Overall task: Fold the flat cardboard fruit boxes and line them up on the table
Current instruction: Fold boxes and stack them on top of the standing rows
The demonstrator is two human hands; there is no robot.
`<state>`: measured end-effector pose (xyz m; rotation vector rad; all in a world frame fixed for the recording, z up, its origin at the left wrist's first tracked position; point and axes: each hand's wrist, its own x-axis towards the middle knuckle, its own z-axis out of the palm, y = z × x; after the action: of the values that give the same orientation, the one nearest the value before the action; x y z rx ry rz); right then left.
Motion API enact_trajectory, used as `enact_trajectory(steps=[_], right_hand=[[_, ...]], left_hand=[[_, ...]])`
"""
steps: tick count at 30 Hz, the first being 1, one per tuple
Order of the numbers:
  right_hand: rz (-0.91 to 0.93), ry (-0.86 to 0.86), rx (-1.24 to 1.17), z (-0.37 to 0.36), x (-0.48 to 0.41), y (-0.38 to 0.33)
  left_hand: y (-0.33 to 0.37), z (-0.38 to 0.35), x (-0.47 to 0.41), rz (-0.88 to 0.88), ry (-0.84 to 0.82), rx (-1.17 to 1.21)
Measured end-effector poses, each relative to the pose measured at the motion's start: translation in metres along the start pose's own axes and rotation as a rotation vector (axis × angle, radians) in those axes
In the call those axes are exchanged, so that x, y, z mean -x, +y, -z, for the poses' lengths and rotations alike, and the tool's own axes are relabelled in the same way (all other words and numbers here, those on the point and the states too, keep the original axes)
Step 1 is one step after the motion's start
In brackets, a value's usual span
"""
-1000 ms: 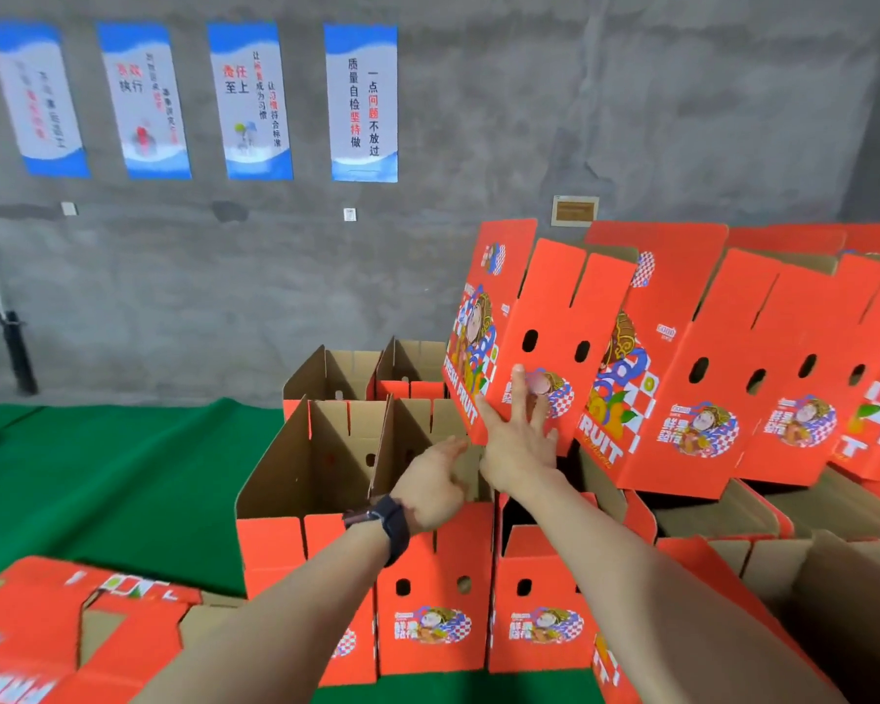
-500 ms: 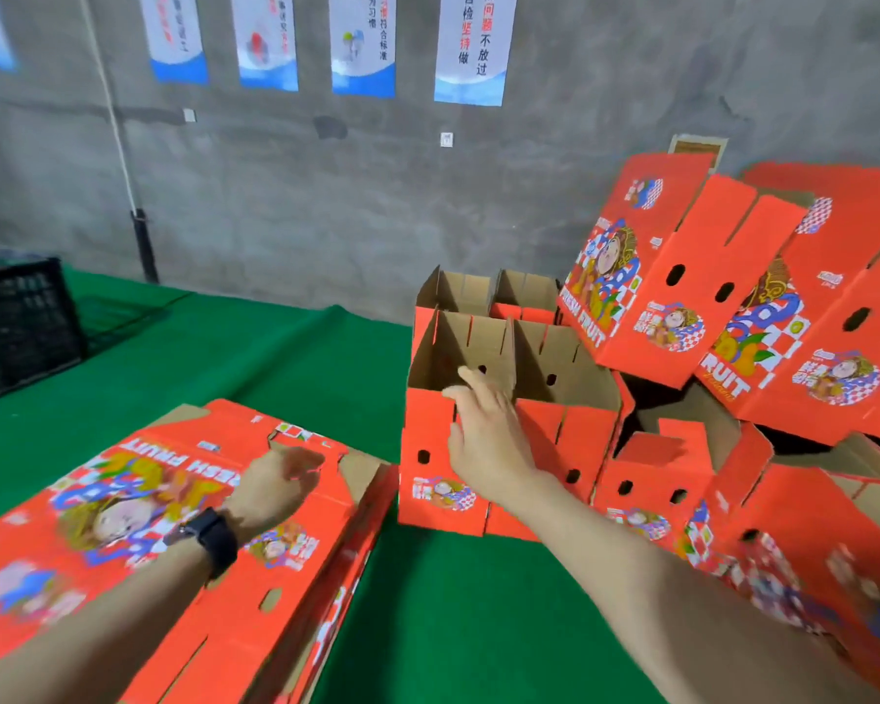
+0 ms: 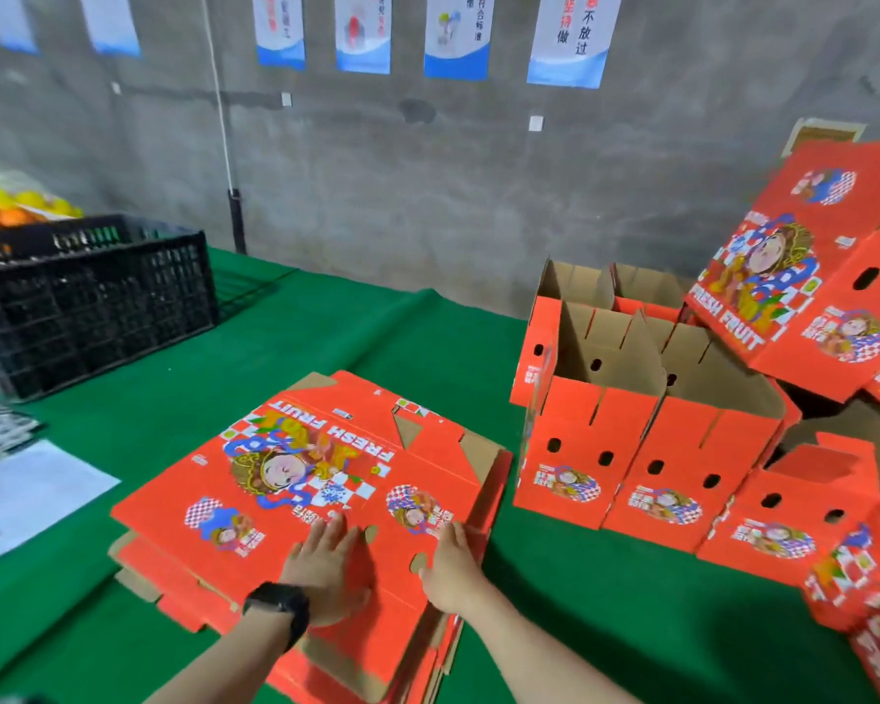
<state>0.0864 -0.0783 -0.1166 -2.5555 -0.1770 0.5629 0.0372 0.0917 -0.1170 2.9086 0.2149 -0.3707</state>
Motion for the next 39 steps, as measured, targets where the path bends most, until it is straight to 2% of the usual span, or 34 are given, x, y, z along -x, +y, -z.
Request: enact_trajectory(steps=[4,9,13,17,20,23,29,31,39], right_hand=[[-0.287,0.140,-0.320,-0.019,-0.010,-0.010],[-0.371,0.243,-0.570,-0.023,-0.012,-0.024],[-0.378,0.496,-0.680,-0.012,-0.001,-0.037],[-0.235,0.555,-0.904,0.010,0.007,-0.042],[-0.010,0.550,-1.041,0.029,0.016,-0.052],[0.138,0.523,-1.095,0.051,0.031,-0.060],[0.378,0.488,-1.293,0.112,0.083,-0.026],[0.420,0.485,-1.319,0.133,0.104,-0.005],[0.441,0.689,-1.246,0.180,0.196,0.099]], left_hand=[[-0.010,-0.019,0.006,-0.049,0.081,0.019],[-0.017,-0.023,0.011,-0.062,0.109,0.098],[-0.009,-0.019,0.023,-0.054,0.259,0.150],[-0.007,-0.016,0.034,-0.074,0.441,0.281],[-0.002,-0.010,0.045,-0.091,0.510,0.345],[0.014,0.007,0.057,-0.101,0.552,0.432],[0.067,0.064,0.073,-0.263,0.675,0.620],[0.089,0.083,0.076,-0.357,0.690,0.662],[0.222,0.159,0.110,-0.704,0.643,0.783]])
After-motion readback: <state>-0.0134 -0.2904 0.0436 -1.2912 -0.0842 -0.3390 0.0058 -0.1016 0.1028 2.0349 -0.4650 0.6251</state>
